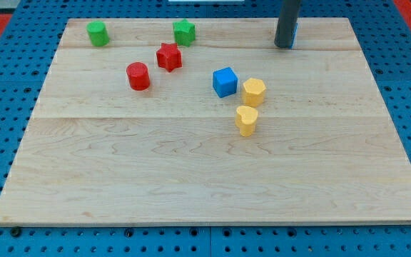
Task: Nudge yellow hexagon left a bit
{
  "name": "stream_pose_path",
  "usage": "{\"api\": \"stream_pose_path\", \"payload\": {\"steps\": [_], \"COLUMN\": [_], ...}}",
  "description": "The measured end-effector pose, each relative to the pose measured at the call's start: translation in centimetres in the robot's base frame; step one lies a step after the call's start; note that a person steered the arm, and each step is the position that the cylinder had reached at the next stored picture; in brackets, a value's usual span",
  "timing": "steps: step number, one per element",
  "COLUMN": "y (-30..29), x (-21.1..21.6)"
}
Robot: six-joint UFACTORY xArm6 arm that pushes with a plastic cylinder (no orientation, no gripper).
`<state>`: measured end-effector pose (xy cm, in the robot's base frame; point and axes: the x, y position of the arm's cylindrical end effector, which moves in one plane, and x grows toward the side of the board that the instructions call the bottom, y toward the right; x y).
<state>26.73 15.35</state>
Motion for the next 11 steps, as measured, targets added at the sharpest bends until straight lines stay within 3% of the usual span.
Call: {"api": "stream_pose_path", "payload": {"steps": [5, 7, 8, 9, 10, 11], "y": [-0.9, -10.7, -12.6, -8.2, -0.7, -7.4], "x": [1.8, 3.4, 2.5, 4.1, 11.0, 14.2]}}
